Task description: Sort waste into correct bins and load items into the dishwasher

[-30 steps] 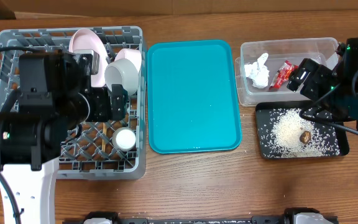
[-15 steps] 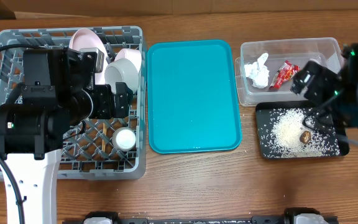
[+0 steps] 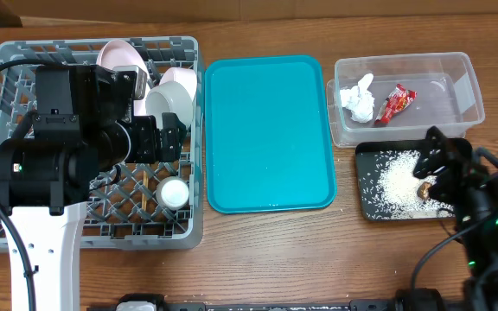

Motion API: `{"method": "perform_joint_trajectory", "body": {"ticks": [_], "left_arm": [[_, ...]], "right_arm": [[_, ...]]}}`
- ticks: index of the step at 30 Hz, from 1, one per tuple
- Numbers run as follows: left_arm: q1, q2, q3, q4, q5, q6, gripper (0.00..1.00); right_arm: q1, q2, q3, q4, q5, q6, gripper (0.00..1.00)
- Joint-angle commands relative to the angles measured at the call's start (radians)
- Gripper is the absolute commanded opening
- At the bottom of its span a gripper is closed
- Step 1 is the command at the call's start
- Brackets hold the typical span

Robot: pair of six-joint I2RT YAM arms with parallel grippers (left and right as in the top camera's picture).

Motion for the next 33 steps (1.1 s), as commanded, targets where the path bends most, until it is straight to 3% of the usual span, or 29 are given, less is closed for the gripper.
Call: {"method": "perform_joint_trajectory", "body": {"ticks": [1,5,12,21,33], "left_arm": [[0.002,0.003,0.005,0.001,0.014,-0.014,1.00],[0.002,0.003,0.005,0.001,0.014,-0.014,1.00],[0.002,0.003,0.005,0.001,0.014,-0.014,1.00],[0.002,0.003,0.005,0.001,0.014,-0.014,1.00],[0.002,0.003,0.005,0.001,0.014,-0.014,1.00]], "right_arm": [[-0.001,-0.110,-0.197,0.148,-0.074,-0.013,1.00],[0.009,-0.245,-0.451,0.385,-0.089,0.029,1.00],[0.045,-0.418,-0.740,0.597,-0.064,0.045,1.00],[0.047,-0.560,-0.885,0.591,-0.024,0.040,1.00],[0.053,-0.565,-0.883,0.562,-0.013,0.040,1.00]]}}
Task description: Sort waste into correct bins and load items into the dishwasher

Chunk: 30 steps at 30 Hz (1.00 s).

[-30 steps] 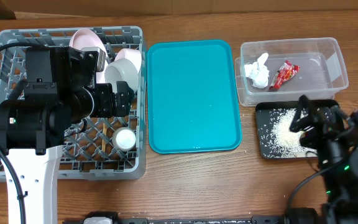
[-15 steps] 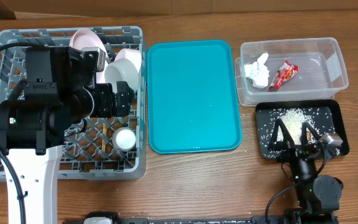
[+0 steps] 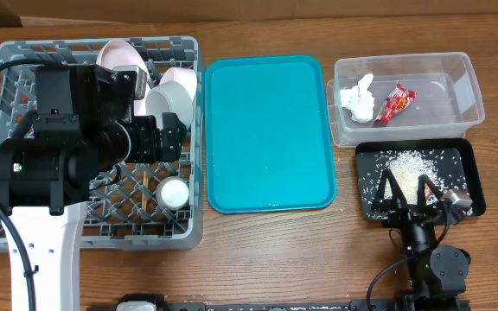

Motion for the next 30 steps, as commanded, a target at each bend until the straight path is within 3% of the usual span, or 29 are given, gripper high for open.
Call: {"method": "perform_joint_trajectory", "body": {"ticks": [1,25,30], "left_arm": [[0.002,0.003,0.005,0.002,0.011,-0.014,1.00],[0.002,0.003,0.004,0.002,0.011,-0.014,1.00],[0.002,-0.033,-0.015,0.004,-0.090,0.027,1.00]], "right_arm": [[0.006,-0.013,-0.011,0.003,0.017,0.001,1.00],[0.006,-0.012,-0.011,0.003,0.017,0.001,1.00],[0.006,-0.012,-0.011,0.003,0.017,0.001,1.00]]}}
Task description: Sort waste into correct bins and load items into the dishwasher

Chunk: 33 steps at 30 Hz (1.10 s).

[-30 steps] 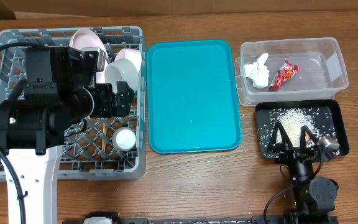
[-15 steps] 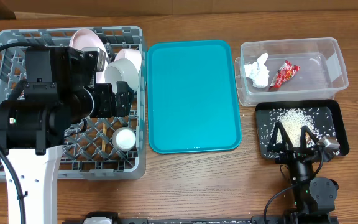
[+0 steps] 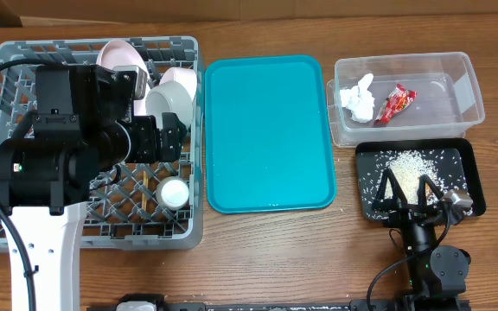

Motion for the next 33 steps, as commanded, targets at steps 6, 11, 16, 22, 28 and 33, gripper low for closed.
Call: {"method": "perform_joint_trajectory", "body": {"ticks": [6,11,16,22,28,33], "left_arm": [[0.003,-0.292,-0.348,0.336,-0.053,0.097,1.00],[0.012,-0.612,-0.750,0.639,-0.055,0.098,1.00],[0.017,-0.901,-1.091,0.896,-0.068,0.101,1.00],[0.017,-1.150,-1.413,1.186,-0.078,0.121,1.00],[0.017,-1.285,-1.568,1.247,-0.078,0.238,1.00],[0.017,-1.295,-1.618,1.266,-0.079,0.328,1.00]], "right_arm": [[0.006,-0.012,-0.011,0.003,0.009,0.002,1.00],[0.005,-0.012,-0.011,0.003,0.009,0.002,1.00],[0.006,-0.012,-0.011,0.003,0.009,0.002,1.00],[0.005,-0.012,-0.011,0.003,0.009,0.002,1.00],[0.006,-0.012,-0.011,0.003,0.009,0.002,1.00],[0.006,-0.012,-0.011,0.003,0.009,0.002,1.00]]}}
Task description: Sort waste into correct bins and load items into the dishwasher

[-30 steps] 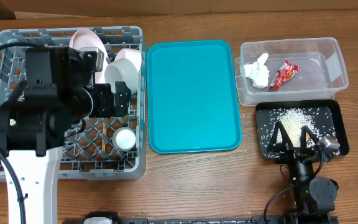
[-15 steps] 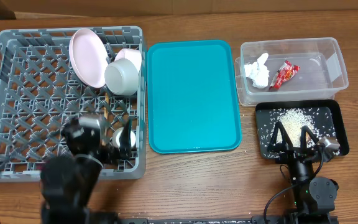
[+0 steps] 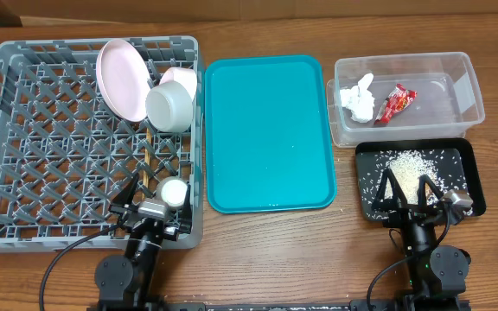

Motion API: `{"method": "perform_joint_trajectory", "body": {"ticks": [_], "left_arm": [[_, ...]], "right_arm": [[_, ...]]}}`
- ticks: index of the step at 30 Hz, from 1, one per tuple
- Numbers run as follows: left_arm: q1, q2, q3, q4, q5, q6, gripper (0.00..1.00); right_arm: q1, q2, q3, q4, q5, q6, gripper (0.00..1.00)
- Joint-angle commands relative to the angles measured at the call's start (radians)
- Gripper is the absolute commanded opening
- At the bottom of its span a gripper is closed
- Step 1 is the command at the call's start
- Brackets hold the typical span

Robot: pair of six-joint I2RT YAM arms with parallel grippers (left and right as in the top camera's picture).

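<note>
The grey dish rack point(image 3: 24, 130) at the left holds a pink plate point(image 3: 121, 79) on edge, a pale bowl point(image 3: 171, 105), a white cup point(image 3: 174, 192) and a thin brown stick point(image 3: 145, 160). The teal tray point(image 3: 268, 130) in the middle has nothing on it. A clear bin point(image 3: 461, 95) holds a crumpled tissue point(image 3: 359, 99) and a red wrapper point(image 3: 394, 104). White rice point(image 3: 413, 162) lies in the black tray point(image 3: 467, 177). My left gripper point(image 3: 152, 199) rests open at the rack's front edge beside the cup. My right gripper point(image 3: 407, 183) rests open over the black tray's front edge.
The wooden table point(image 3: 266, 250) shows in front of the trays and between the two arm bases. The rack, teal tray, bin and black tray stand close side by side across the table.
My left arm, which covered the left half of the rack, now sits pulled back at the rack's front edge, and the rack's contents show. The right arm has not moved.
At first my right arm reached over the black tray from the right while the left arm hung over the rack. Then the right gripper rested open at that tray's front edge and stayed there. The left arm held still over the rack, and now rests at its front.
</note>
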Motion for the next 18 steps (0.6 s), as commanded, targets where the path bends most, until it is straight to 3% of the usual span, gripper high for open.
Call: {"method": "perform_joint_trajectory", "body": {"ticks": [1,18], "left_arm": [[0.008,-0.015,-0.028,0.009,-0.021,0.104,1.00],[0.007,-0.014,-0.071,0.014,-0.052,0.093,1.00]], "right_arm": [[0.005,-0.012,-0.011,0.003,0.008,0.001,1.00],[0.005,-0.012,-0.011,0.003,0.008,0.001,1.00]]}}
